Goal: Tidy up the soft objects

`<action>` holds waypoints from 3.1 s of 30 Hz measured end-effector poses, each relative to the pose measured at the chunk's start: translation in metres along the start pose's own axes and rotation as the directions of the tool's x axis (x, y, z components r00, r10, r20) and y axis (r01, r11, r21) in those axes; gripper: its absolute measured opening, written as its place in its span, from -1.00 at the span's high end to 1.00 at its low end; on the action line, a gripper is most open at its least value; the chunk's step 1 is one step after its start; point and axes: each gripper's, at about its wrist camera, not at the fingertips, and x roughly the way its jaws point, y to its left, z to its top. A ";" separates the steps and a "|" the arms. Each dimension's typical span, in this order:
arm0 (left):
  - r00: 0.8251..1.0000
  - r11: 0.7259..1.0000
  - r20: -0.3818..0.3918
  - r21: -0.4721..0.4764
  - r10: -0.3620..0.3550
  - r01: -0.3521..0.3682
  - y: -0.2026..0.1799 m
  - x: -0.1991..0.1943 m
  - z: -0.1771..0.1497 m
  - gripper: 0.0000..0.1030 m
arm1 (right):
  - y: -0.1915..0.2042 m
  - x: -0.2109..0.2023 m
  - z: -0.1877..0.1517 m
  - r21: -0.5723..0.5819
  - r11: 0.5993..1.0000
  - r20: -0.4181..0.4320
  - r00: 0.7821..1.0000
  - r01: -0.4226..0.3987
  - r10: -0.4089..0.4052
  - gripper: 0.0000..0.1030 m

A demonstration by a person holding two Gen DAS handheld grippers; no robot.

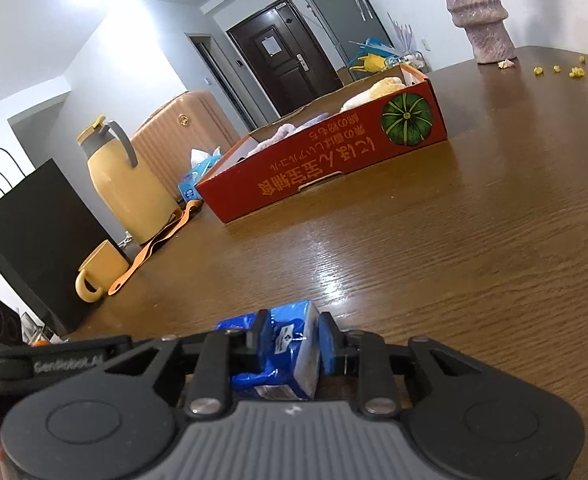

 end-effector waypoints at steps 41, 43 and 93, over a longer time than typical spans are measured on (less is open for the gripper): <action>0.996 0.974 0.081 0.222 0.021 -0.039 -0.037 0.119 0.253 0.43 | -0.016 0.116 0.260 -0.385 0.850 0.132 0.933 0.359 -0.335 0.63; 0.990 0.961 0.132 0.265 0.050 -0.084 -0.039 0.081 0.256 0.40 | -0.007 0.093 0.267 -0.375 0.857 0.158 0.936 0.352 -0.315 0.47; 0.793 0.872 0.584 0.282 0.175 -0.400 -0.024 -0.179 -0.100 -1.00 | 0.069 -0.146 -0.089 -0.306 0.898 0.483 0.865 0.315 -0.139 -1.00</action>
